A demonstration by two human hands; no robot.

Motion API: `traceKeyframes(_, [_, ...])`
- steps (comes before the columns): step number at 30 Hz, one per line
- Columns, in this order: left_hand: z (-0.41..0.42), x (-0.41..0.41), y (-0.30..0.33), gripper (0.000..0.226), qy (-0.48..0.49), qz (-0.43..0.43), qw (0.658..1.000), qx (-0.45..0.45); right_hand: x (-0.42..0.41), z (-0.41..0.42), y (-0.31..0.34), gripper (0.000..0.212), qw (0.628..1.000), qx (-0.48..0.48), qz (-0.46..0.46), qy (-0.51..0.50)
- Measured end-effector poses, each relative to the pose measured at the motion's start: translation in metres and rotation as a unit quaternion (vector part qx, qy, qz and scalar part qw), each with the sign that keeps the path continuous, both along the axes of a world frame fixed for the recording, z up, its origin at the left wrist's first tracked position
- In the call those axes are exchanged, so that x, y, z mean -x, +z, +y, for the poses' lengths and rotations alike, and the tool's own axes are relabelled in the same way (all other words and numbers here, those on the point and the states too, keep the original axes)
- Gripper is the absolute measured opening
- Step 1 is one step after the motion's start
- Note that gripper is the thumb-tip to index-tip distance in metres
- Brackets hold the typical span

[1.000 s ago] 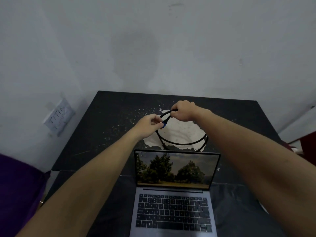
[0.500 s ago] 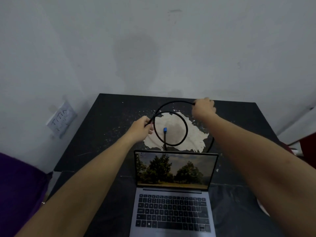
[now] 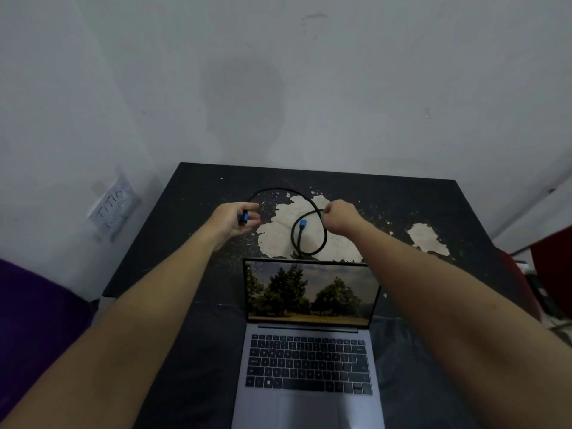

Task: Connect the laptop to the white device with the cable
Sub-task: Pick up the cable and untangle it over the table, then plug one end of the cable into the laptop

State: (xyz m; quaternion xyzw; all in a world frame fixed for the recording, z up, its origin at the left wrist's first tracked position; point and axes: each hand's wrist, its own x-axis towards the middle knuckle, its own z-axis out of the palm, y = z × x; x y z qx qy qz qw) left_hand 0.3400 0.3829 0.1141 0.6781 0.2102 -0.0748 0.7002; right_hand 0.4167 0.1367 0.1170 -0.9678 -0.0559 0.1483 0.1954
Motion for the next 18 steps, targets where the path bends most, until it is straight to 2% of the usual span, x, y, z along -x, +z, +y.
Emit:
traceKeyframes(2, [0.011,0.009,0.002,0.047,-0.059,0.015,0.998,-0.033,0.012,0.005,-0.001,0.031,1.0,-0.016,-0.008,0.011])
traceKeyframes(3, [0.018,0.013,0.001,0.052,-0.108,0.012,0.989,-0.102,0.017,0.007,-0.001,0.031,1.0,-0.022,-0.013,0.015])
traceKeyframes(5, [0.034,0.024,0.0,0.052,-0.183,-0.014,0.942,-0.281,0.03,0.01,0.0,0.03,0.999,-0.037,-0.02,0.017])
traceKeyframes(6, [0.042,0.028,-0.002,0.049,-0.191,-0.029,0.914,-0.357,0.036,0.012,0.002,0.03,0.999,-0.044,-0.024,0.018])
traceKeyframes(9, [0.06,0.04,-0.007,0.026,-0.184,-0.052,0.841,-0.506,0.054,0.014,0.009,0.029,0.997,-0.057,-0.037,0.025])
traceKeyframes(13, [0.07,0.063,0.001,0.023,-0.176,-0.074,0.753,-0.63,0.081,0.014,0.014,0.028,0.995,-0.08,-0.049,0.027])
traceKeyframes(14, [0.073,0.069,0.002,0.022,-0.175,-0.071,0.741,-0.645,0.087,0.013,0.012,0.026,0.994,-0.097,-0.051,0.024])
traceKeyframes(18, [0.076,0.098,-0.006,0.018,-0.222,-0.014,0.739,-0.636,0.121,0.007,0.002,0.025,0.986,-0.16,-0.044,0.035])
